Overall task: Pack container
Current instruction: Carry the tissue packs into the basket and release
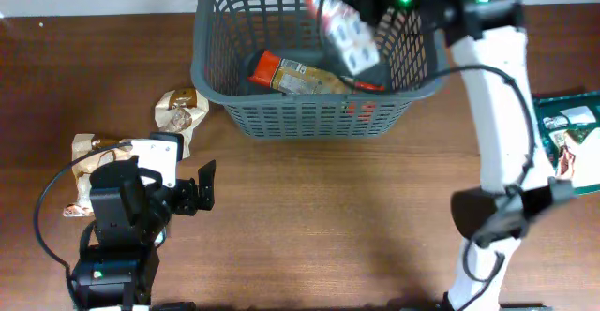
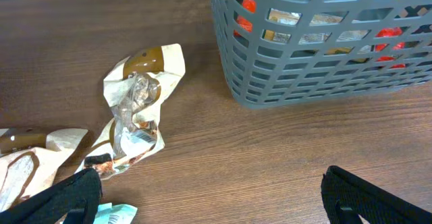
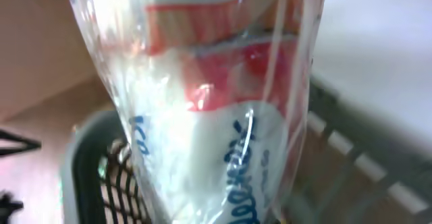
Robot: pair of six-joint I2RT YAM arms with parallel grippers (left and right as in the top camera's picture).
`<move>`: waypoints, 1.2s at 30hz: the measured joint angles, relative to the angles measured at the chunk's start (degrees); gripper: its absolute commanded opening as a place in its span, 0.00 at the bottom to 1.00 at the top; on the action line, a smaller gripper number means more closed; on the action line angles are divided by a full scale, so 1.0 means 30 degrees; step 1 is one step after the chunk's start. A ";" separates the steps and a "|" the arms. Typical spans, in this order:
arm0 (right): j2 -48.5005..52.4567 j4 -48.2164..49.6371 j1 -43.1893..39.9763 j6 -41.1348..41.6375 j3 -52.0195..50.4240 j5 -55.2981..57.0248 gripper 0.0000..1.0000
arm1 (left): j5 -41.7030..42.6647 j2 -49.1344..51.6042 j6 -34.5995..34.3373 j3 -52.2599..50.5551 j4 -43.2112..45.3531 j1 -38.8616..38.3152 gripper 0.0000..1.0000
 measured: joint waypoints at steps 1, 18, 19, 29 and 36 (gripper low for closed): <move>0.0248 -0.0306 0.0000 -0.0109 -0.0015 -0.0044 0.37 | 0.0000 0.0000 0.0007 0.0000 0.0007 0.0000 0.99; 0.0423 -0.1355 -0.0124 0.0175 0.0117 -0.0772 0.99 | 0.0000 0.0000 0.0007 0.0000 0.0007 0.0000 0.99; 0.0364 -0.1377 -0.0175 0.0306 0.0248 -0.0772 0.99 | 0.0007 0.0000 0.0007 0.0000 0.0007 0.0000 0.99; -0.3388 -0.4051 -0.4845 0.3832 0.2790 0.4459 0.99 | 0.0000 0.0007 0.0007 0.0000 -0.0007 0.0000 0.99; -0.5253 -1.1387 -1.0309 0.4779 0.3300 1.0200 0.99 | 0.0007 0.0007 0.0000 0.0000 0.0000 0.0000 0.99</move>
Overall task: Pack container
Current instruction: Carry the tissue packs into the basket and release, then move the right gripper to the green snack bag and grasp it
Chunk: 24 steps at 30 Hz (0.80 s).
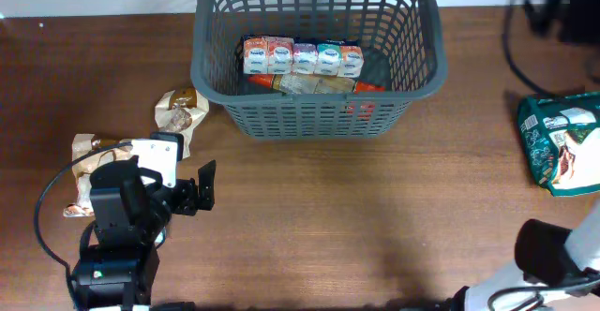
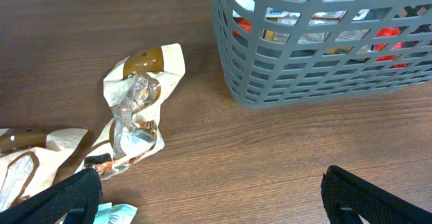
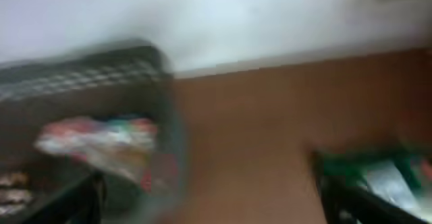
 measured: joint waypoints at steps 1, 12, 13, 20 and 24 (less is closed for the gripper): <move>0.0095 -0.0969 -0.0510 0.0051 -0.0138 0.0488 0.99 | 0.0000 -0.0007 0.0007 0.0000 0.0007 0.0000 0.99; 0.1027 -0.1639 -0.3220 0.2317 -0.4918 0.4605 0.99 | 0.0000 0.0000 0.0007 0.0000 -0.0073 0.0000 0.99; 0.1042 -0.1064 -0.3220 0.2259 -0.5632 0.5435 0.99 | 0.0000 0.0000 0.0007 0.0000 -0.0146 0.0000 0.99; 0.1239 0.4044 -0.3228 0.0648 -1.0928 1.0688 0.99 | 0.0000 0.0000 0.0007 0.0000 -0.0386 0.0000 0.99; 0.1370 0.7584 -0.3242 -0.1596 -1.3879 1.0520 0.99 | -0.0007 0.0000 0.0007 0.0000 -0.0408 0.0000 0.99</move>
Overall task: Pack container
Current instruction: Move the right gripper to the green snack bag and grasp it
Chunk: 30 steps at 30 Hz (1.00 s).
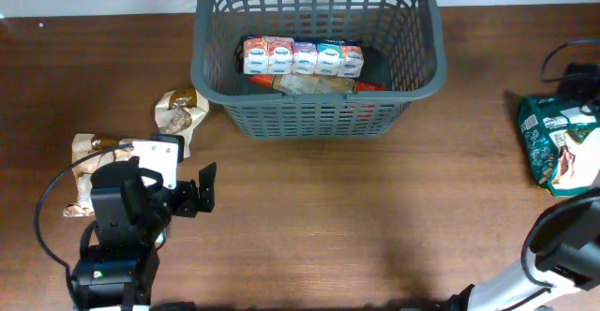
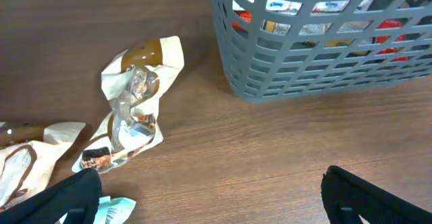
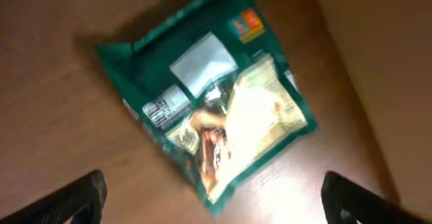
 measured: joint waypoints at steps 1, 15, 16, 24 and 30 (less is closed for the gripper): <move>0.0000 0.0590 0.0000 -0.0590 -0.0619 -0.0284 0.99 | 0.0007 0.0000 0.0000 0.0000 0.0000 0.0000 0.99; 0.0015 0.7439 0.0000 -0.6579 -0.7949 -0.2339 0.99 | 0.0007 0.0000 0.0000 0.0000 -0.0976 0.0000 0.99; 0.0015 0.7730 0.0000 -0.6674 -0.8240 -0.2310 0.99 | 0.0000 0.0000 0.0000 0.0000 -0.1035 0.0000 0.99; 0.0036 0.9151 0.0000 -0.7730 -0.9318 -0.1668 0.99 | 0.0000 0.0000 0.0000 0.0000 -0.1202 0.0000 0.99; 0.0066 0.9588 0.0000 -0.8437 -0.9326 -0.1384 0.99 | 0.0007 0.0000 0.0000 0.0000 -0.1239 0.0000 0.99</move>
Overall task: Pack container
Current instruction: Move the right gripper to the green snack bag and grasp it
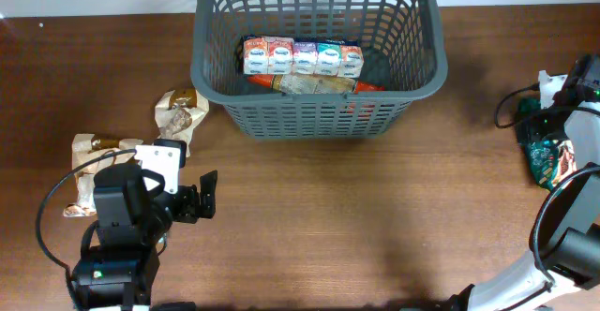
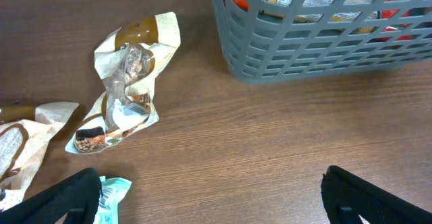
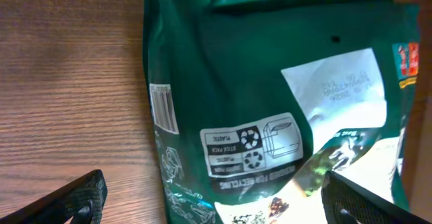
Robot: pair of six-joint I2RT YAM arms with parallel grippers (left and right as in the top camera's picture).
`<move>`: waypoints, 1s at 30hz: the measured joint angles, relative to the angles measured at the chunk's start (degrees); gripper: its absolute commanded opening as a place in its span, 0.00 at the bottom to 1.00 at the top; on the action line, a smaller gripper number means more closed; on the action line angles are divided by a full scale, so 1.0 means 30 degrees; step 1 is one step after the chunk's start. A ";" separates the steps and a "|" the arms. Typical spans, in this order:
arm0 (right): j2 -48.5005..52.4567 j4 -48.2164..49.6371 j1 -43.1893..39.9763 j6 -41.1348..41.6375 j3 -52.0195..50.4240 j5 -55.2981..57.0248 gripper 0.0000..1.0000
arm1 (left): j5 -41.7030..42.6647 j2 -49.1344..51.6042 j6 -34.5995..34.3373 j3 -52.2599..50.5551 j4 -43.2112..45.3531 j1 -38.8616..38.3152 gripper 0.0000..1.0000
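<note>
The grey basket point(image 1: 319, 114) stands at the back centre, holding a row of small drink cartons point(image 1: 302, 56) over an orange pack. A green snack bag point(image 3: 283, 109) lies at the table's right edge, largely under my right gripper point(image 3: 212, 200), which is open and straddles it close above. My left gripper point(image 2: 212, 200) hangs open over bare wood at the front left. Left of the basket lies a crumpled brown-and-white wrapper point(image 2: 128, 82), and further left another one point(image 1: 94, 152). A small pale-green packet point(image 2: 108, 200) lies by the left finger.
The table's right edge point(image 1: 592, 208) runs just beyond the green bag. White wall lies behind the basket. Wood between the basket and the front edge point(image 1: 375, 227) holds nothing.
My right gripper has come down close over the green bag, which now fills its view. The left wrist view has shifted slightly, the basket sitting higher in frame.
My right gripper held the pack of drink cartons above the basket. Then the cartons lay in the basket and the right arm was off to the right. Then it was high above the green bag, and now low over it, open.
</note>
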 measured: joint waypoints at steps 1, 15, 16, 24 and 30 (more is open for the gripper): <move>0.0007 0.0015 0.0000 -0.0080 -0.0007 0.0007 0.99 | -0.0007 0.0000 -0.0007 0.0000 0.0000 0.0000 0.99; 0.1530 0.0736 0.0000 -0.0270 -0.0007 0.0197 0.99 | -0.0007 0.0000 0.0000 0.0000 0.0000 0.0000 0.99; 0.1581 0.0925 0.0000 -0.0270 -0.0007 0.0211 0.99 | 0.0000 0.0000 -0.0007 0.0000 0.0000 0.0000 0.99; 0.2382 0.1377 -0.0066 -0.0182 0.0036 0.0503 0.99 | -0.0007 0.0000 -0.0007 0.0000 0.0000 0.0000 0.99; 0.2922 0.1559 -0.0066 0.0109 0.0466 0.0860 0.84 | 0.0000 0.0000 -0.0007 0.0000 0.0007 0.0000 0.99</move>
